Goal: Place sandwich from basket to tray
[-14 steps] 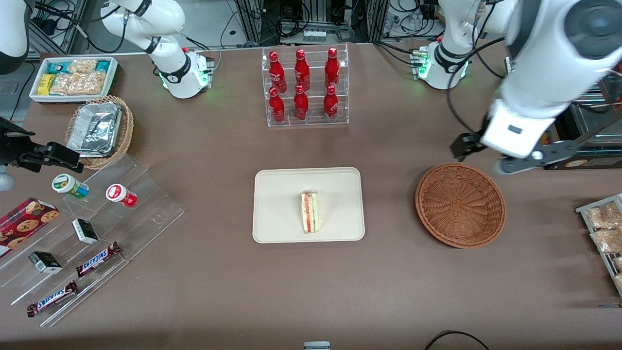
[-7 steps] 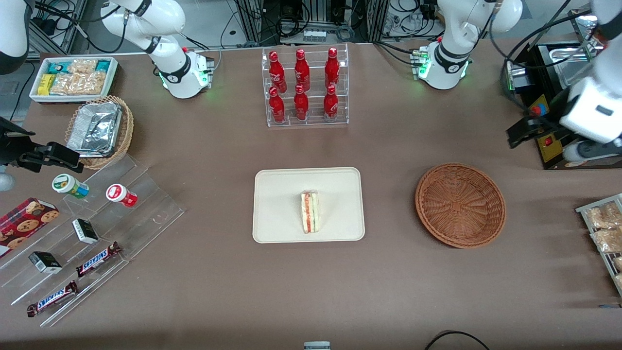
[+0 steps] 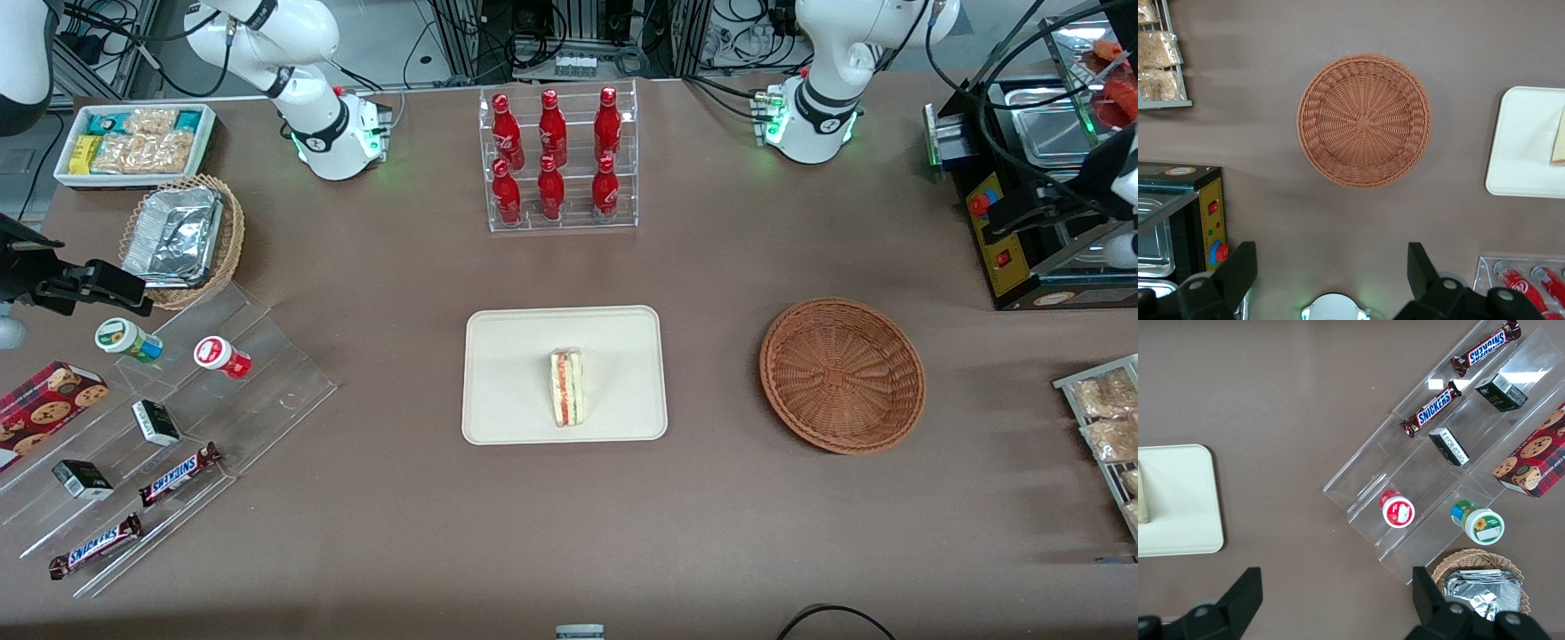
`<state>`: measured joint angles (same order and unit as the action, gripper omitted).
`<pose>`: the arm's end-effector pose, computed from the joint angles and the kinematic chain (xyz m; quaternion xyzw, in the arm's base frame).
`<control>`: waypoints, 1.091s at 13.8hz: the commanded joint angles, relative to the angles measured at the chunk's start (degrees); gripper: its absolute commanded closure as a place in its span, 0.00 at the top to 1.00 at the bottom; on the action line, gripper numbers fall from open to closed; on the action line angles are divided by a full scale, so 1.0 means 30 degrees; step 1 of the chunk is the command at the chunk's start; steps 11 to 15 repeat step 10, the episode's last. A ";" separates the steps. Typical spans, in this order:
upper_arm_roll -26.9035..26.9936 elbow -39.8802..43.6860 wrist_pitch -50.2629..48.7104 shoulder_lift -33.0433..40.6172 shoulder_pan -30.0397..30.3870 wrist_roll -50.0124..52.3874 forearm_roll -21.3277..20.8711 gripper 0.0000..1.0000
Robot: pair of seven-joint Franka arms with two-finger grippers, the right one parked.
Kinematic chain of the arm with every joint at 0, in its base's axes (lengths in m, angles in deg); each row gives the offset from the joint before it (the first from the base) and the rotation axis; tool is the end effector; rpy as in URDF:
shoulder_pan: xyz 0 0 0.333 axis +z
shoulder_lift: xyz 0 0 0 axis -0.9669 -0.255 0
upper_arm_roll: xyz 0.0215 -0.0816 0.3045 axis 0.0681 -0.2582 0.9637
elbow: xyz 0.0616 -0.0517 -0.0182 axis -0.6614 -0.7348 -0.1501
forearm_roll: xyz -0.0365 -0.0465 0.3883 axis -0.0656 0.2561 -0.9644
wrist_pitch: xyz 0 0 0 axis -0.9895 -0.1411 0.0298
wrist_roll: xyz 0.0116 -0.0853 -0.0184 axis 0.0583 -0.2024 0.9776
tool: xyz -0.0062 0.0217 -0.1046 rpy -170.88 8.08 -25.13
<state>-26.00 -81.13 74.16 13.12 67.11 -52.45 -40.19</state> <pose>0.5435 -0.0030 0.6567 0.9981 0.0330 -0.0518 0.0031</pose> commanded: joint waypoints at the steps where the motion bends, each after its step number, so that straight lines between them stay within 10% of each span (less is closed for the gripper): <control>1: -0.2970 -0.1174 -0.0207 0.0993 0.3488 -0.0863 0.0316 0.99; 15: -0.2945 -0.1909 -0.0150 0.1462 0.3260 -0.1160 0.0052 0.99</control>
